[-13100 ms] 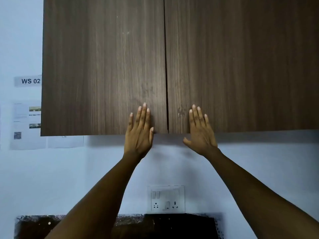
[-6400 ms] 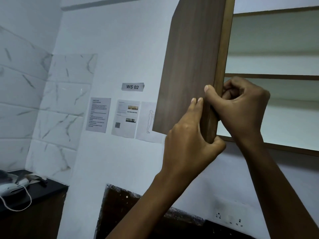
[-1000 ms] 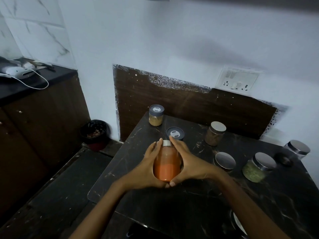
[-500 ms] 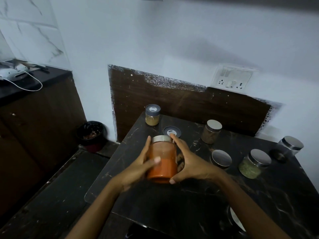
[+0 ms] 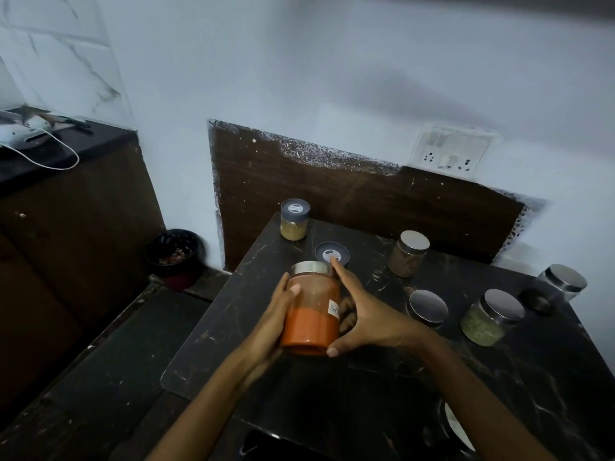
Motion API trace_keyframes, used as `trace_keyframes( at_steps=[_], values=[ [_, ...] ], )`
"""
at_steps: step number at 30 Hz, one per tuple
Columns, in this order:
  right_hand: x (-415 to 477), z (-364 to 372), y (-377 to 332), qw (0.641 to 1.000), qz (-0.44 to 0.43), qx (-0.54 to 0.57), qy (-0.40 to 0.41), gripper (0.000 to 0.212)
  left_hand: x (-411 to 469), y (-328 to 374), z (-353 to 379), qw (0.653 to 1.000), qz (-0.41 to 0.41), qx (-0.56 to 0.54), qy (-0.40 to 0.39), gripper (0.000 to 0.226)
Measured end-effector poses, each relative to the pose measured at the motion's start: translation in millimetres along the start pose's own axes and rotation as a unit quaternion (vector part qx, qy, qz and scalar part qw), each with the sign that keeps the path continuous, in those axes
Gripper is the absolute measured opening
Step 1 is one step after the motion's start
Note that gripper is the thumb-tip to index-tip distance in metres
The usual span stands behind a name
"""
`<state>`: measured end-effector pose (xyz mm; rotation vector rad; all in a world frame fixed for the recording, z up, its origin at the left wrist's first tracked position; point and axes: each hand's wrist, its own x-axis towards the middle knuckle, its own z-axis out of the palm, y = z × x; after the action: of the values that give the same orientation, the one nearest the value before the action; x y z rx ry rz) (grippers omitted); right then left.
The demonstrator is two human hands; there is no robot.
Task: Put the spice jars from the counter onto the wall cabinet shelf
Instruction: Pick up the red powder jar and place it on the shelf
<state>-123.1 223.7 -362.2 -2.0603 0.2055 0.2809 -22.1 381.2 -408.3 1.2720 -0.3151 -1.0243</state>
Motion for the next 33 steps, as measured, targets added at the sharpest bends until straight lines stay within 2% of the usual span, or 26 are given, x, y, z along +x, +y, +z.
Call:
trace_keyframes(
  at_steps=[3, 6, 11, 16, 18, 23, 25, 28, 33],
  values=[
    [2.5, 4.8, -1.1, 0.999, -0.011, -0.033, 0.015, 0.128, 1.8, -1.1, -0.7, 0.998, -0.046, -0.035, -0.005, 0.090],
    [4.4, 9.3, -1.9, 0.999, -0.015, -0.044, 0.020, 0.126, 3.4, -3.0, 2.3, 0.998, -0.054, -0.028, 0.028, 0.103],
    [3.7, 8.0, 1.4, 0.999, -0.018, 0.013, 0.030, 0.125, 2.7, -2.5, 2.8, 0.997, -0.043, -0.040, 0.046, 0.087],
    [3.9, 8.7, 4.9, 0.999, 0.003, 0.035, 0.020, 0.129, 4.1, -1.0, 6.1, 0.996, -0.040, -0.058, 0.053, 0.092],
    [4.7, 10.1, 5.3, 0.999, 0.004, 0.021, 0.035, 0.128, 4.2, -0.1, 7.3, 0.996, -0.052, -0.057, 0.051, 0.084],
    [10.2, 16.0, 9.0, 0.997, 0.003, -0.028, 0.071, 0.130, 9.5, 0.5, 10.0, 0.998, -0.034, -0.015, 0.047, 0.044],
    [11.4, 16.6, 9.0, 0.996, 0.004, -0.030, 0.078, 0.132, 9.4, 0.6, 13.1, 0.998, -0.022, -0.006, 0.060, 0.050],
    [9.0, 13.0, 7.1, 0.998, 0.002, -0.022, 0.066, 0.133, 7.7, 1.7, 12.5, 0.996, -0.032, -0.014, 0.077, 0.072],
    [6.0, 15.9, 6.9, 0.997, -0.005, -0.045, 0.067, 0.135, 9.4, -0.3, 6.5, 0.995, -0.028, -0.036, 0.083, 0.086]
  ],
)
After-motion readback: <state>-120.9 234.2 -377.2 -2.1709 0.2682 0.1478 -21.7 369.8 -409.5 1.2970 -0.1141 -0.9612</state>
